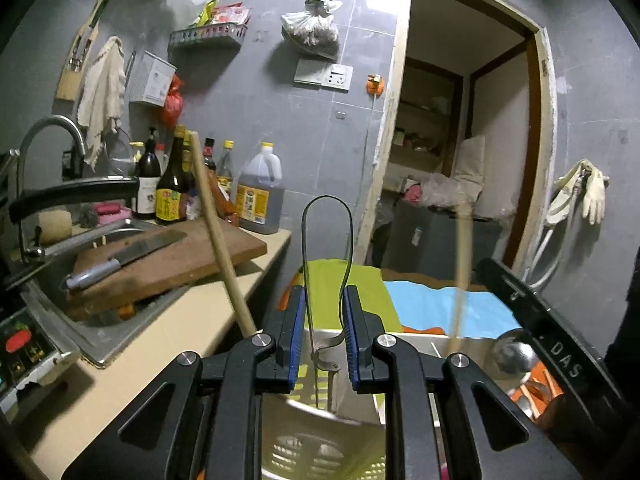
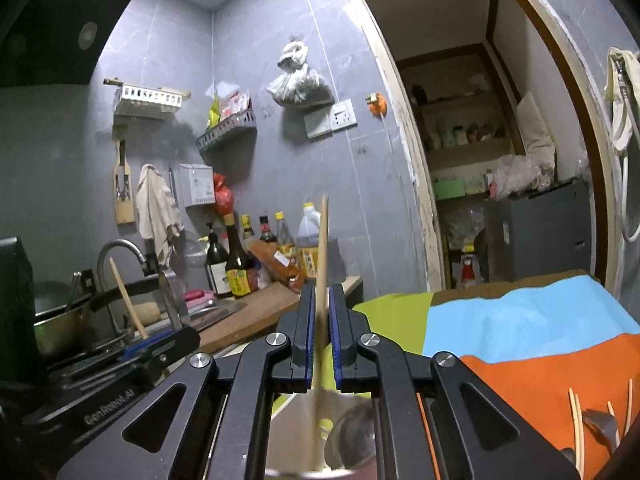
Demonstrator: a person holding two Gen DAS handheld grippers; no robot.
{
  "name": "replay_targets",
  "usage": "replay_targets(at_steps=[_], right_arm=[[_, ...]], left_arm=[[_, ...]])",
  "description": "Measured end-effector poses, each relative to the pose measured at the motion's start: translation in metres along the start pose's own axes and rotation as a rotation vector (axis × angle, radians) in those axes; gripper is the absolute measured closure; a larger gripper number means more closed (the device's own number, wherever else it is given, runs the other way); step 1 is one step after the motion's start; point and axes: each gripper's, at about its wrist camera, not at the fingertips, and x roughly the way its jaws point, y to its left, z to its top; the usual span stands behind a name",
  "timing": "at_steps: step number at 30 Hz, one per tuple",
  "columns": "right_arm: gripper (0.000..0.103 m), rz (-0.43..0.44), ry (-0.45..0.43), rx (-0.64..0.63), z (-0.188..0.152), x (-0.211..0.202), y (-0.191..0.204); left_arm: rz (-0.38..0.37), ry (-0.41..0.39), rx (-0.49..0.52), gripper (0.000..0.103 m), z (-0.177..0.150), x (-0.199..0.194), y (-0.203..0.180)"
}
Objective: Organize utensils
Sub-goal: 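Lift tongs and chopstick into the white caddy and release both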
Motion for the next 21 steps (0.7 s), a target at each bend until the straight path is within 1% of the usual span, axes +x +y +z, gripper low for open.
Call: replay_targets(at_steps=[3, 8, 11, 12, 13, 14, 17, 18, 19, 21], right_arm=[[0.097, 0.008, 0.010, 0.000, -0.002, -0.002, -0.002], [0.097, 0.019, 0.023, -0.003, -0.001, -0.010, -0.003], [0.093, 0.015, 0.017, -0.011, 0.001, -0.015, -0.004], [0.088, 0.013, 0.015, -0.013, 0.003, -0.017, -0.005], [0.080, 0.015, 0.010, -0.014, 0.004, -0.020, -0.006], [0.079, 0.017, -0.001, -0.015, 0.008, -0.025, -0.007], [0.077, 0.005, -0.020, -0.030, 0.017, -0.034, -0.010], [0.073, -0.001, -0.025, -0.035, 0.020, -0.038, -0.011], [0.065, -0.006, -0.029, -0.038, 0.022, -0.041, -0.013], [0.051, -0.016, -0.053, -0.043, 0.029, -0.053, -0.019]], left_arm=[[-0.013, 0.025, -0.021, 0.088, -0.001, 0.000, 0.005], [-0.030, 0.045, -0.043, 0.087, -0.001, -0.004, 0.007], [-0.037, 0.042, -0.038, 0.086, 0.001, -0.009, 0.005], [-0.041, 0.041, -0.034, 0.086, 0.002, -0.012, 0.003], [-0.046, 0.038, -0.031, 0.085, 0.004, -0.013, 0.002], [-0.049, 0.033, -0.029, 0.082, 0.005, -0.015, 0.000], [-0.053, 0.000, -0.027, 0.076, 0.012, -0.026, -0.006], [-0.057, -0.011, -0.026, 0.073, 0.014, -0.029, -0.008], [-0.061, -0.019, -0.024, 0.072, 0.017, -0.032, -0.011], [-0.068, -0.036, -0.017, 0.068, 0.022, -0.039, -0.017]])
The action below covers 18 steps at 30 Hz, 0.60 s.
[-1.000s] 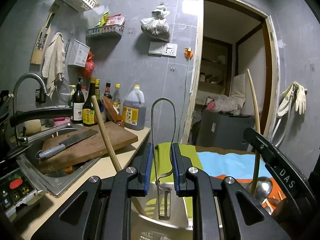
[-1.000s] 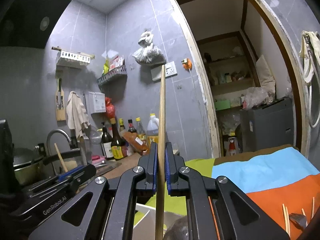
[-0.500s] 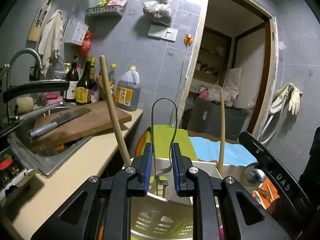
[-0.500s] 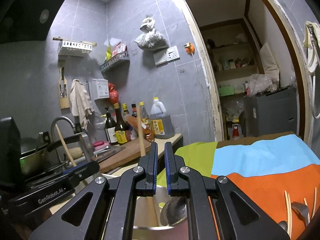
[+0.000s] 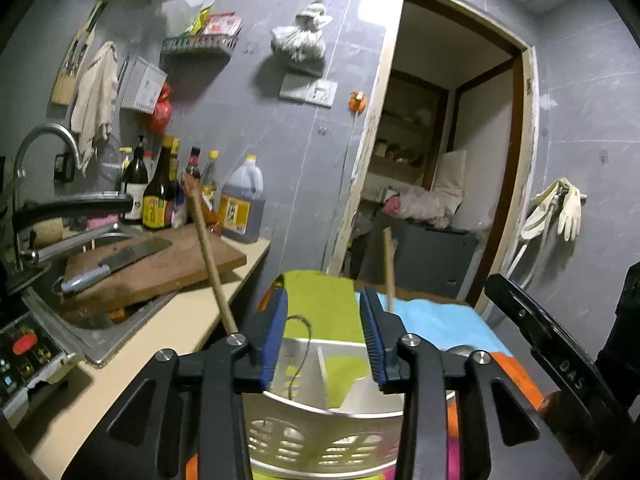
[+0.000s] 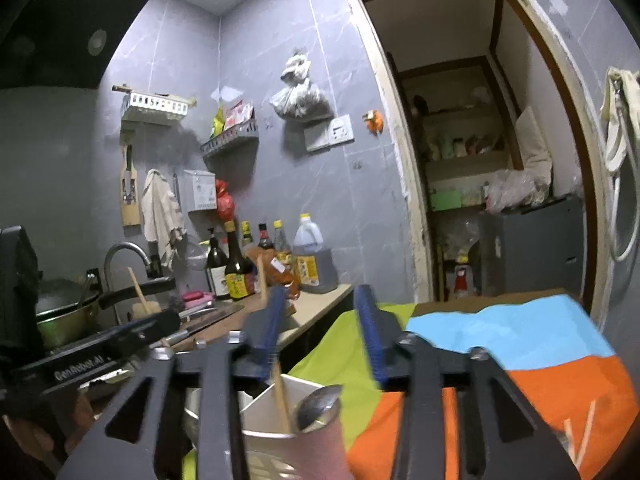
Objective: Organize utensils
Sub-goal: 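Lift tongs and chopstick into the white caddy and release both, then move both open tools back over the remaining utensils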
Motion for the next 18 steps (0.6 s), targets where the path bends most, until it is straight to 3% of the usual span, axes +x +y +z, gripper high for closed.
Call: replay_targets(at_steps=[2, 6, 11, 15, 18], right_arm=[[0.050, -0.016, -0.014, -0.010, 0.006, -0.010, -0.005], [0.024, -0.059, -0.050, -0.036, 0.017, -0.035, -0.018], [0.001, -0.108, -0.085, -0.083, 0.028, -0.068, -0.032], [0.000, -0.139, -0.095, -0.095, 0.033, -0.091, -0.045], [0.000, -0.167, -0.094, -0.096, 0.034, -0.105, -0.056]], left_arm=[[-0.007, -0.009, 0.006, 0.063, 0.005, -0.004, -0.007], [-0.040, -0.026, 0.007, 0.049, 0.010, -0.012, -0.024], [-0.076, -0.044, 0.031, 0.037, 0.011, -0.020, -0.051], [-0.114, -0.057, 0.029, 0.015, 0.009, -0.025, -0.071], [-0.144, -0.052, 0.028, 0.011, 0.005, -0.026, -0.085]])
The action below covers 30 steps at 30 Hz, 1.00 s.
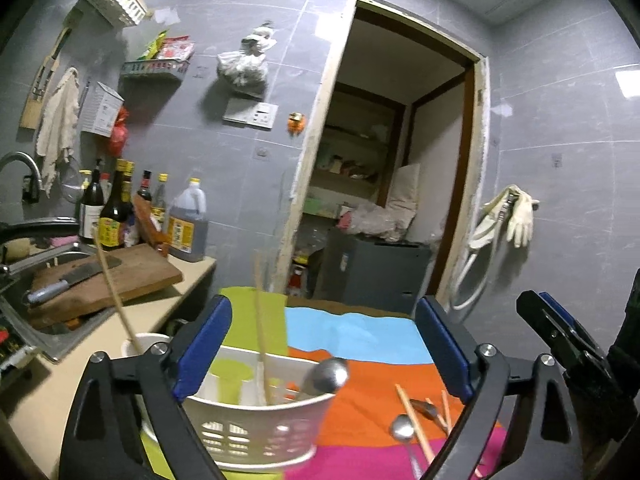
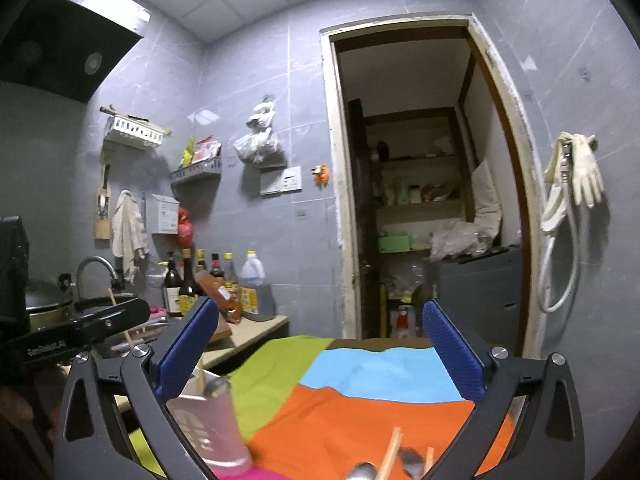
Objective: Organize utensils
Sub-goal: 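Move both open tools back over the remaining utensils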
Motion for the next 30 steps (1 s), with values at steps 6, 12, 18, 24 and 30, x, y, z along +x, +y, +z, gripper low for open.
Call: replay_targets(at_steps=[6, 12, 18, 24, 30], right_arm=[[0.000, -0.058, 0.028, -0.008, -0.004, -0.015, -0.027], [0.000, -0.121, 0.087, -0.018, -0.014, -0.022, -0.057], [0.000, -0.172, 0.182, -0.006, -0.033, -0.018, -0.083], [0.000, -0.202, 0.267, 0.043, -0.053, -0.010, -0.109], [0.000, -0.193, 0.405, 0.094, -0.071, 0.011, -0.127]], left_arm=[[-0.043, 0.042, 0.029, 0.005, -0.011, 0.009, -0.029], [-0.071, 0.103, 0.070, 0.004, -0.030, 0.025, -0.056], [-0.083, 0.172, 0.116, 0.004, -0.052, 0.042, -0.081], [-0.084, 0.261, 0.166, 0.004, -0.077, 0.062, -0.096], [-0.091, 0.370, 0.188, 0.004, -0.099, 0.083, -0.101]])
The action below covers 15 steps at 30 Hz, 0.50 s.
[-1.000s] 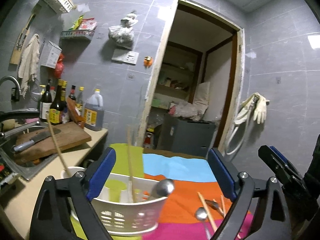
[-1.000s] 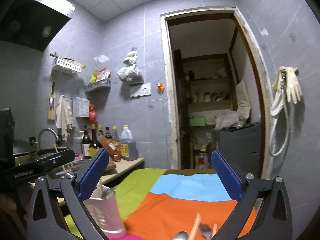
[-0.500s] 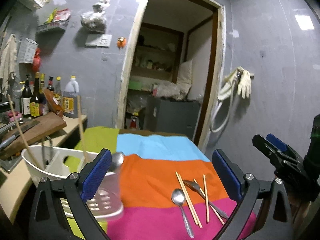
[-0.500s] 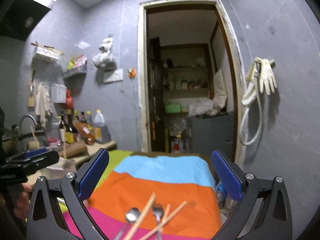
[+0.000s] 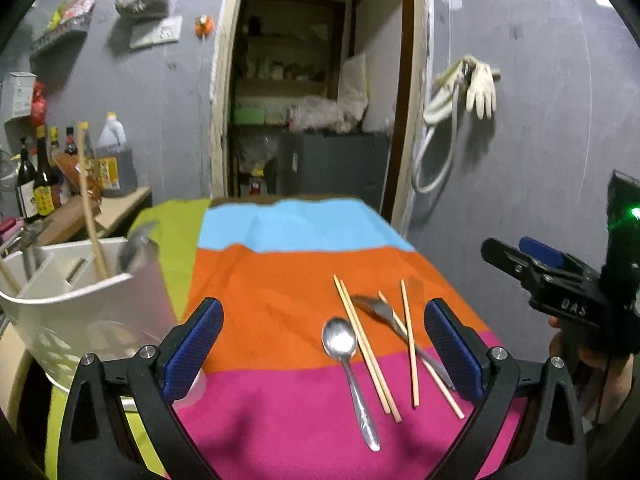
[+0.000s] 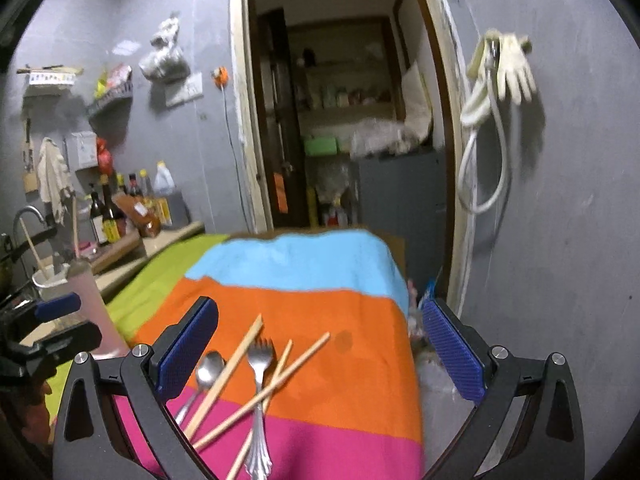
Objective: Organize utensils
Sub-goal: 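Move both open tools back over the remaining utensils, then grasp the metal spoon with the left tool while the right tool grasps a chopstick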
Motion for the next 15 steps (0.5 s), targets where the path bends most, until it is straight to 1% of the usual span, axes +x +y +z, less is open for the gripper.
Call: replay_targets(at_steps=[3, 5, 7, 8, 10, 11, 12, 13, 15], right_arm=[[0.001, 0.011, 0.076, 0.019, -0.004, 0.016, -0.007], [0.006, 0.018, 0.128, 0.027, -0.007, 0.026, -0.010], [0.018, 0.026, 0.174, 0.029, -0.010, 0.035, -0.012], [0.021, 0.029, 0.191, 0.033, -0.011, 0.038, -0.013], [0.032, 0.046, 0.237, 0.047, -0.014, 0.047, -0.015], [0.035, 0.053, 0.257, 0.051, -0.015, 0.051, -0.015], [0.043, 0.061, 0.276, 0.053, -0.015, 0.056, -0.014], [0.050, 0.069, 0.290, 0.057, -0.015, 0.059, -0.014], [0.057, 0.091, 0.343, 0.069, -0.018, 0.070, -0.013]], left_arm=[[-0.005, 0.042, 0.011, 0.005, -0.002, 0.011, -0.002], [-0.009, 0.073, 0.030, 0.005, -0.002, 0.020, -0.003], [-0.008, 0.091, 0.039, 0.005, -0.004, 0.027, -0.004], [-0.010, 0.101, 0.041, 0.006, -0.005, 0.031, -0.004], [-0.021, 0.133, 0.042, 0.011, -0.006, 0.042, -0.004], [-0.027, 0.149, 0.045, 0.017, -0.007, 0.047, -0.004], [-0.030, 0.163, 0.049, 0.022, -0.007, 0.051, -0.004], [-0.033, 0.178, 0.051, 0.025, -0.007, 0.055, -0.003], [-0.049, 0.210, 0.050, 0.033, -0.007, 0.064, -0.001]])
